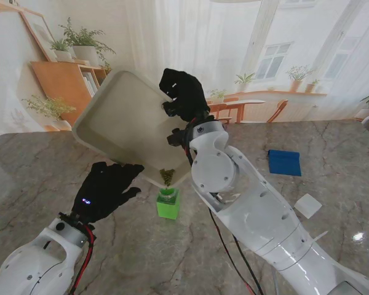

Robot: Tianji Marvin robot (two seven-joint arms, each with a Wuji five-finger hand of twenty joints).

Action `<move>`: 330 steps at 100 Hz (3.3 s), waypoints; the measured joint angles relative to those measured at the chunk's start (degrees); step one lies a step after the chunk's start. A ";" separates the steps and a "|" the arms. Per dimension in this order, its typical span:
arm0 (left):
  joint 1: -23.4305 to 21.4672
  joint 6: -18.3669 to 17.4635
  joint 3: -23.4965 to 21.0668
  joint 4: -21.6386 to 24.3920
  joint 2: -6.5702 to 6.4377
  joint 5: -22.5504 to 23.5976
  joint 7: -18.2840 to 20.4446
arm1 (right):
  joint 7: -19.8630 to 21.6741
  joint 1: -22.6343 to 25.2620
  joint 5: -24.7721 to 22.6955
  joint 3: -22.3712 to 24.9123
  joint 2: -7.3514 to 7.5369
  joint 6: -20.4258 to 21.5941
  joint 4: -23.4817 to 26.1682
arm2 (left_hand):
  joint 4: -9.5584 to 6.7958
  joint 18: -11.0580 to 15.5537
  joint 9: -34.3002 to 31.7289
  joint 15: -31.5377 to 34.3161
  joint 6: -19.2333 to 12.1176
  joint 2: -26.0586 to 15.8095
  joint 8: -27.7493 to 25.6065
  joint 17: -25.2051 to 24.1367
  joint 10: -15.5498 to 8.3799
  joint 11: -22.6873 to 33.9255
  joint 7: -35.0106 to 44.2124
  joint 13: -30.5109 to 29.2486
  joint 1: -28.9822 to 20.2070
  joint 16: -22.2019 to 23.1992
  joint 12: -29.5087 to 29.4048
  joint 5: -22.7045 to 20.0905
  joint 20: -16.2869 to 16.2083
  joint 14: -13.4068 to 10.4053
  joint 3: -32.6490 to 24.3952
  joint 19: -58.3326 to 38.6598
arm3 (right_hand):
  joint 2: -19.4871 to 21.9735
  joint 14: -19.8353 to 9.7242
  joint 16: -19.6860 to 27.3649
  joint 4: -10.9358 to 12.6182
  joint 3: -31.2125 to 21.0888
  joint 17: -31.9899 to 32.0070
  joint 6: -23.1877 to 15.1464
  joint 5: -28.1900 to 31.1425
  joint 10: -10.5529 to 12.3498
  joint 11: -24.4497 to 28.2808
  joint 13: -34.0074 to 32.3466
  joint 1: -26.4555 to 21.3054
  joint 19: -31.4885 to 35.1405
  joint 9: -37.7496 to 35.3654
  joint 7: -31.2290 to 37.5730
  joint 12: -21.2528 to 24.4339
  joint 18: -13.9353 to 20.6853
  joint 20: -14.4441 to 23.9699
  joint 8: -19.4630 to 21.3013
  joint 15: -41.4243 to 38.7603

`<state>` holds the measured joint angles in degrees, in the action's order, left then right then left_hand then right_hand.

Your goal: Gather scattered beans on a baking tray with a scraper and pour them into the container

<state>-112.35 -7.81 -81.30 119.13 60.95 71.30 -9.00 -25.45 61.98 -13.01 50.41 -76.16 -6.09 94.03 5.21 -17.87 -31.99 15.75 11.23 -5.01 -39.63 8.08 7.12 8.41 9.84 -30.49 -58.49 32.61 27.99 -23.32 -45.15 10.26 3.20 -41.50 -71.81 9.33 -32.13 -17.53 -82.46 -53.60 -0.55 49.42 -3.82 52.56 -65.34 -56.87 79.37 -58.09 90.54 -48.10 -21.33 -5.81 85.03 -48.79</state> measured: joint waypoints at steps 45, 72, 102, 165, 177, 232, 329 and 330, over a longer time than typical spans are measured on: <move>0.00 0.01 -0.01 -0.06 0.00 -0.19 0.19 | 0.18 0.11 -1.08 -0.20 0.26 1.34 0.13 | 0.00 0.00 0.00 0.00 0.00 0.00 0.00 0.00 0.00 0.00 0.00 -0.01 0.00 0.00 0.00 0.00 0.00 0.00 0.00 0.00 | -0.36 0.01 0.01 0.00 0.00 -0.19 0.01 0.00 0.00 0.50 0.00 -0.01 0.00 0.00 0.00 0.04 -0.08 0.00 0.00 -0.21; -0.03 0.20 0.02 -0.08 0.00 -0.32 0.20 | 0.21 0.52 -1.97 -0.27 0.47 2.24 0.50 | 0.00 0.00 0.00 0.00 0.00 0.00 0.00 0.00 0.00 0.00 0.00 -0.14 0.00 0.26 0.00 0.00 0.00 0.00 0.00 0.00 | -0.40 0.03 0.02 0.00 0.00 -0.21 0.03 0.00 0.00 0.54 0.00 -0.02 0.00 0.00 0.00 0.04 -0.20 0.00 0.00 -0.27; -0.04 0.36 0.05 -0.19 0.00 -0.41 0.33 | -0.15 0.72 -3.01 -0.72 0.60 3.55 0.64 | 0.00 0.00 -0.02 0.13 0.00 0.00 0.00 0.04 0.00 0.00 0.00 -0.63 0.00 0.35 0.00 0.00 0.00 0.00 0.00 0.00 | -0.41 0.09 0.04 0.00 0.00 -0.22 0.03 0.00 0.00 0.58 0.00 -0.05 0.00 0.00 0.00 0.04 -0.24 0.00 0.00 -0.29; -0.23 0.56 0.02 -0.54 0.02 -0.49 0.04 | -0.84 1.11 -6.67 -1.80 0.99 6.07 1.33 | 0.00 0.00 -0.03 0.63 0.00 0.00 0.00 0.04 -0.01 0.00 0.00 -0.65 0.00 0.74 0.00 -0.01 -0.02 0.00 0.00 0.00 | -1.02 0.50 0.34 0.00 0.00 -0.22 0.65 0.00 0.00 0.83 0.00 -0.52 0.00 0.00 0.00 0.04 -0.82 0.00 0.00 -0.62; -0.32 0.55 -0.04 -0.54 0.02 -0.48 -0.06 | -1.31 1.11 -6.88 -2.03 0.98 6.42 1.33 | 0.00 -0.01 -0.02 0.64 0.00 0.00 0.00 0.04 -0.01 0.00 0.00 -0.66 0.00 0.82 0.00 -0.01 -0.02 0.00 0.00 0.00 | -1.04 0.52 0.36 0.00 0.00 -0.22 0.66 0.00 0.00 0.90 0.00 -0.53 0.00 0.00 0.00 0.04 -0.85 0.00 0.00 -0.65; -0.61 0.53 -0.18 -0.56 0.03 -0.26 -0.87 | -2.16 1.36 -7.84 -2.18 0.87 5.35 1.91 | 0.00 0.00 -0.03 1.10 0.00 0.00 0.00 0.04 0.00 0.00 0.00 -0.68 0.00 0.91 0.00 -0.01 -0.02 0.00 0.00 0.00 | -1.25 0.58 0.60 0.00 0.00 -0.30 0.80 0.00 0.00 1.10 0.00 -0.59 0.00 0.00 0.00 0.05 -1.14 0.00 0.00 -0.89; 0.80 0.82 1.21 -0.86 0.05 -0.02 -1.86 | -10.37 -1.31 10.52 4.18 -5.29 -19.97 -1.97 | 0.00 0.00 -0.02 0.98 0.00 0.00 -0.04 0.05 -0.01 0.00 0.00 -0.68 0.00 0.80 0.00 -0.01 -0.02 0.00 0.00 0.00 | -1.32 0.69 0.94 -0.02 0.00 -0.34 1.25 0.00 0.00 1.25 0.00 -0.61 0.00 0.00 0.01 0.06 -1.41 0.00 0.00 -1.17; 0.82 0.82 1.21 -0.87 0.05 -0.02 -1.83 | -10.49 -1.39 10.58 4.39 -5.41 -20.34 -2.15 | 0.00 -0.01 -0.02 0.98 0.00 0.00 -0.04 0.05 -0.01 0.00 0.00 -0.68 0.00 0.80 0.00 -0.01 -0.02 0.00 0.00 0.00 | -1.32 0.70 0.94 -0.02 0.00 -0.34 1.25 0.00 0.00 1.26 0.00 -0.61 0.00 0.00 0.01 0.06 -1.41 0.00 0.00 -1.17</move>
<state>-111.53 -6.99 -80.09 118.27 61.00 71.28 -10.84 -35.94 60.58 -2.43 54.79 -81.58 -26.44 91.88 5.21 -17.88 -32.02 16.73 11.23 -5.01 -39.67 8.13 7.11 8.41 9.84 -31.17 -58.49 33.41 27.99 -23.33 -45.17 10.26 3.20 -41.50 -73.13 10.02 -31.19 -17.55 -82.46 -53.94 0.70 49.42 -3.82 53.82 -65.34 -57.48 79.37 -58.09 90.54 -48.03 -22.73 -5.81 85.03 -49.97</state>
